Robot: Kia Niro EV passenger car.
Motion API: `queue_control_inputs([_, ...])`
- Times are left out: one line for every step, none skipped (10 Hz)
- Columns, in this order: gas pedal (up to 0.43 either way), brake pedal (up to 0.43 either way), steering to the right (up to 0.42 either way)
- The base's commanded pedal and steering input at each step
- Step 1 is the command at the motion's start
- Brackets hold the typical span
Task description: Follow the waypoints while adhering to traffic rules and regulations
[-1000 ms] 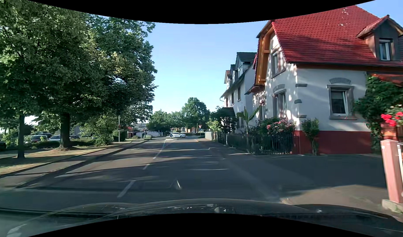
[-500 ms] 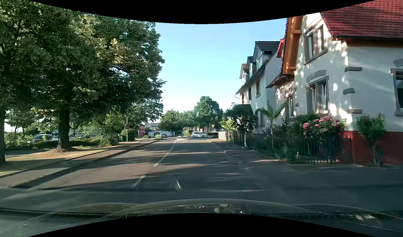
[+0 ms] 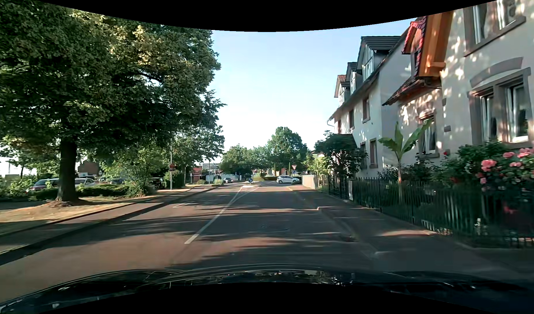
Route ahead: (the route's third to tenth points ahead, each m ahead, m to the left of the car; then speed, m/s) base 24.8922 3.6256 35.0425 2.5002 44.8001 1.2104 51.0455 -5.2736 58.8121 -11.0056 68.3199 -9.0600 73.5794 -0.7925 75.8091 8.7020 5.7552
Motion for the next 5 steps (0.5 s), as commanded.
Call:
queue_control_inputs([0.118,0.000,-0.043])
queue_control_inputs([0.118,0.000,-0.042])
queue_control_inputs([0.118,0.000,-0.038])
queue_control_inputs([0.118,0.000,-0.028])
queue_control_inputs([0.110,0.000,-0.020])
